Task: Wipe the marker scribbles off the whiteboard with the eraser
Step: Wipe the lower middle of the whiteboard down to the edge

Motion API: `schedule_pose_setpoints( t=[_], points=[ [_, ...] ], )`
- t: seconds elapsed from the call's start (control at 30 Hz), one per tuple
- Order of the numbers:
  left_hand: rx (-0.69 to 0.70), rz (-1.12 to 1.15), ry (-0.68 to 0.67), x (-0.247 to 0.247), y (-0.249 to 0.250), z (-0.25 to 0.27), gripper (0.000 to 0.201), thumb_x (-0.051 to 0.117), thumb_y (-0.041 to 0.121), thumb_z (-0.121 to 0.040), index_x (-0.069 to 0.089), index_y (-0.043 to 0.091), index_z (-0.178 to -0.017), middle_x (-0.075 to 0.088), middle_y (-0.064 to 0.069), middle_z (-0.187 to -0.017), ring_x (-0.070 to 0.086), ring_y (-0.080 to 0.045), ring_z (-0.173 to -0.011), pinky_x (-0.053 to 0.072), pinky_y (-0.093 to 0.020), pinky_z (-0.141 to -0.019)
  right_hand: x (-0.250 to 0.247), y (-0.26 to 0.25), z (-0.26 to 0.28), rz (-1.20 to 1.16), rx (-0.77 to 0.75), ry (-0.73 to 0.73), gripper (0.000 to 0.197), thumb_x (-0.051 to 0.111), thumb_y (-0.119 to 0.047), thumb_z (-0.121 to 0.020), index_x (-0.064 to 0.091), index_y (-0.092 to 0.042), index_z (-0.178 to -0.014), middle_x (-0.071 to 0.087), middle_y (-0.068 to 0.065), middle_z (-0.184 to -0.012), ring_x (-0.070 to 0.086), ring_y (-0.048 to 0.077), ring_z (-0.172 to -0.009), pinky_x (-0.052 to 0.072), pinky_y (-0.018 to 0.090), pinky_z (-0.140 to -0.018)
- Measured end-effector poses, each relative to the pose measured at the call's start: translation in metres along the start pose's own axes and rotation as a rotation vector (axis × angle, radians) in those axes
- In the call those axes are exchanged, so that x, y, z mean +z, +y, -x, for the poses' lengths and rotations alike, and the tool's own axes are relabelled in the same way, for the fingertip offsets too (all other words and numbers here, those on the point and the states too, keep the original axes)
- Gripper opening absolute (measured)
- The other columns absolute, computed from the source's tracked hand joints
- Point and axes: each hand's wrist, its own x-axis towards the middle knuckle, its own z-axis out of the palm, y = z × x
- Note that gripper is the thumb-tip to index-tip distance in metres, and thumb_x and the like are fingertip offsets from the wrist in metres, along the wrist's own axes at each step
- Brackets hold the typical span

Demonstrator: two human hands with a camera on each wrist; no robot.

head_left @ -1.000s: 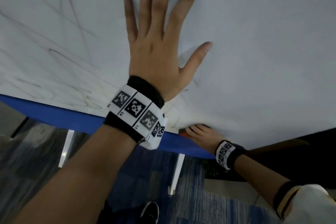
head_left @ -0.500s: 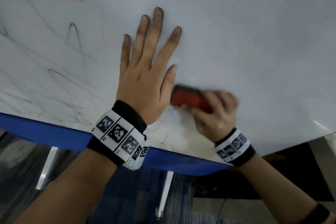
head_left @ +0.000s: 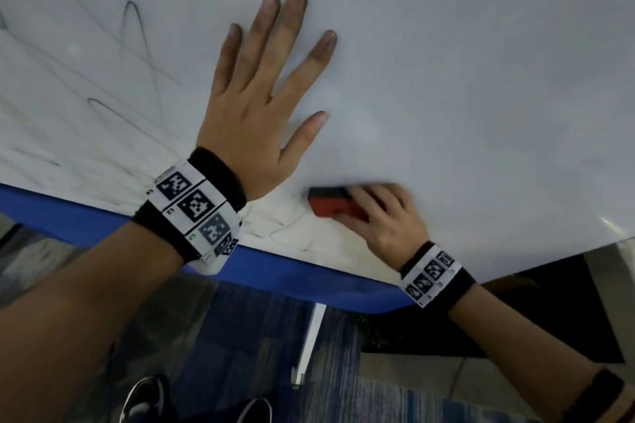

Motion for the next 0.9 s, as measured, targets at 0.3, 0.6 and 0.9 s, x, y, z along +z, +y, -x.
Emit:
schedule_pose_setpoints(
  t=[0.3,0.6,0.9],
  points=[
    [-0.020,0.049,-0.034,-0.004,0.001,0.004,0.058,0.046,0.022,-0.102,0.029,0.013,-0.157,0.018,-0.027,-0.162,0.014,-0.042,-0.152,0.012,-0.056,-0.124,0.039,-0.020,0.006,0.051,0.060,0.149,0.027,0.074,-0.018,-0.093,0.079,-0.038,-0.109,0.059,0.001,-0.124,0.056,0.025,-0.107,0.044,0.041,-0.091],
    [-0.047,0.068,-0.030,0.003,0.007,0.006,0.064,0.054,0.019,-0.097,0.029,0.014,-0.156,0.018,-0.025,-0.163,0.013,-0.041,-0.153,0.011,-0.057,-0.124,0.158,-0.105,0.051,-0.060,-0.280,-0.285,0.044,0.033,-0.005,-0.105,0.075,-0.016,-0.113,0.069,0.002,-0.120,0.065,0.025,-0.107,0.042,0.038,-0.103],
    [0.013,0.052,-0.060,-0.005,-0.003,0.011,0.064,0.050,0.014,-0.099,0.025,0.018,-0.158,0.014,-0.019,-0.165,0.010,-0.035,-0.155,0.010,-0.050,-0.127,0.135,-0.096,0.041,-0.081,-0.305,-0.440,0.035,0.048,-0.015,-0.095,0.074,-0.018,-0.118,0.068,-0.002,-0.122,0.065,0.021,-0.106,0.042,0.037,-0.102]
  ],
)
